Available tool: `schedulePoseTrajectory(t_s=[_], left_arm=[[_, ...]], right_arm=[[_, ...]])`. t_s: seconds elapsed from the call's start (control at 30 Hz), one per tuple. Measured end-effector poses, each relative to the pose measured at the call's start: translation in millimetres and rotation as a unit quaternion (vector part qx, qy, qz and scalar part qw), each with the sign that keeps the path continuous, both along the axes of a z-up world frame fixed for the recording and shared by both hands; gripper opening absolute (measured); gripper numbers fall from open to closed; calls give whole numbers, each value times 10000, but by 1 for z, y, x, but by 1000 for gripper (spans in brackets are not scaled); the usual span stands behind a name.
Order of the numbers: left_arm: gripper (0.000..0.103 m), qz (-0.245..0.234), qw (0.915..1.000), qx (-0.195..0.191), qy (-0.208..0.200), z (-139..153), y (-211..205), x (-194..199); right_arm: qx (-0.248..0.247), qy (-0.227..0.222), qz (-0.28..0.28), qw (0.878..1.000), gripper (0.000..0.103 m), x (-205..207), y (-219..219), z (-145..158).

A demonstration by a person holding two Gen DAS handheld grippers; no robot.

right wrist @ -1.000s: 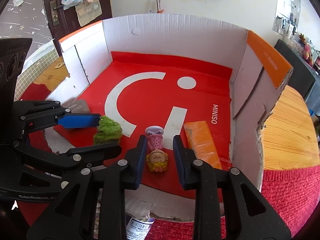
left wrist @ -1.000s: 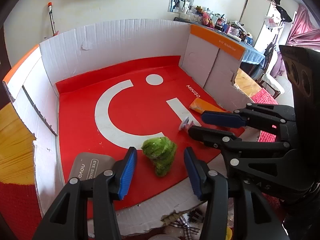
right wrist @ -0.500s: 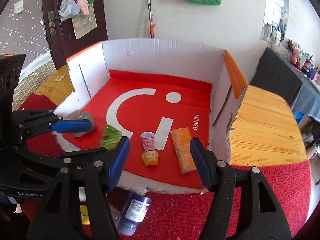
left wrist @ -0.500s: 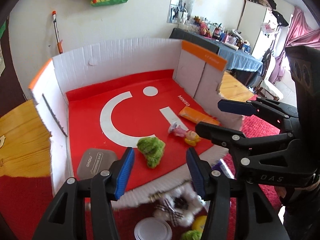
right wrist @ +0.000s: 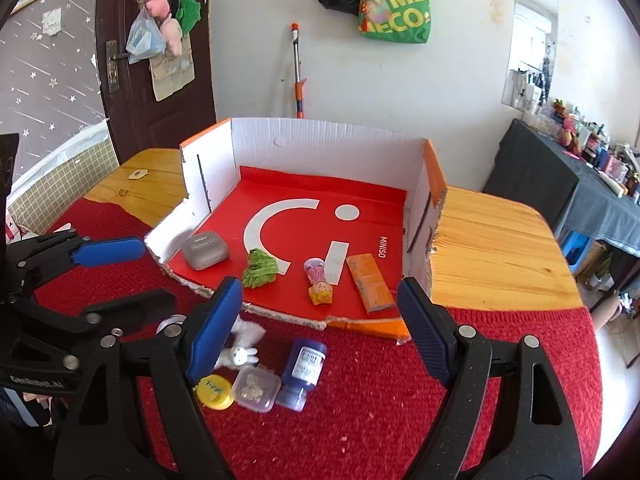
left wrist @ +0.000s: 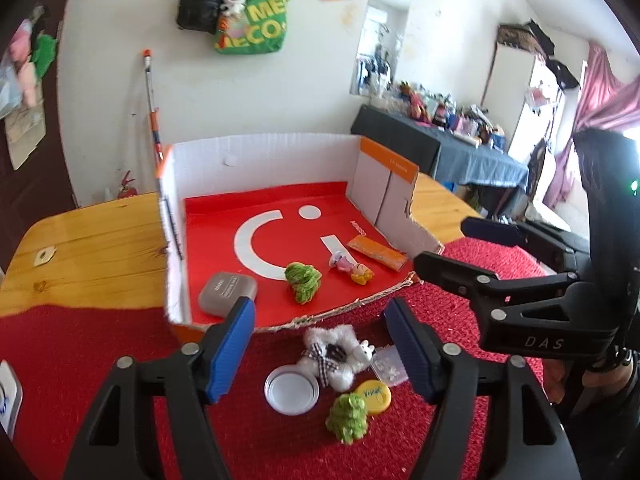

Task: Organize objects
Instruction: 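Lift both tools out of the box and back over the cloth, then move the left tool to the clear round lid while the right tool approaches the blue bottle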

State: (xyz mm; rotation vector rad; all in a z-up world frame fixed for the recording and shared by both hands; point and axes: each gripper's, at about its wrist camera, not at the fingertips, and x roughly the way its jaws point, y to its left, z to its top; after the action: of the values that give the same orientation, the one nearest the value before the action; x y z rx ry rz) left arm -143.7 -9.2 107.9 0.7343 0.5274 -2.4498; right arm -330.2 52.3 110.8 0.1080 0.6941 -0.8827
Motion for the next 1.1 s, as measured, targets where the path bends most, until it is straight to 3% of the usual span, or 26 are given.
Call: schedulePoseTrajectory(t_s=[0.13, 0.4, 1.1], left_arm=[[73, 301, 9994, 9, 172, 3, 5, 19], [84, 903, 9954, 16, 322, -2, 6, 42], [89, 1134, 9912, 578, -354, -55, 2, 36]], right_arm=[[-19, -99, -62, 9999, 85, -8, 12, 2], [96, -277, -189, 9994, 86, -21, 25, -8], [633, -5, -562, 9964, 86, -37, 10, -56]])
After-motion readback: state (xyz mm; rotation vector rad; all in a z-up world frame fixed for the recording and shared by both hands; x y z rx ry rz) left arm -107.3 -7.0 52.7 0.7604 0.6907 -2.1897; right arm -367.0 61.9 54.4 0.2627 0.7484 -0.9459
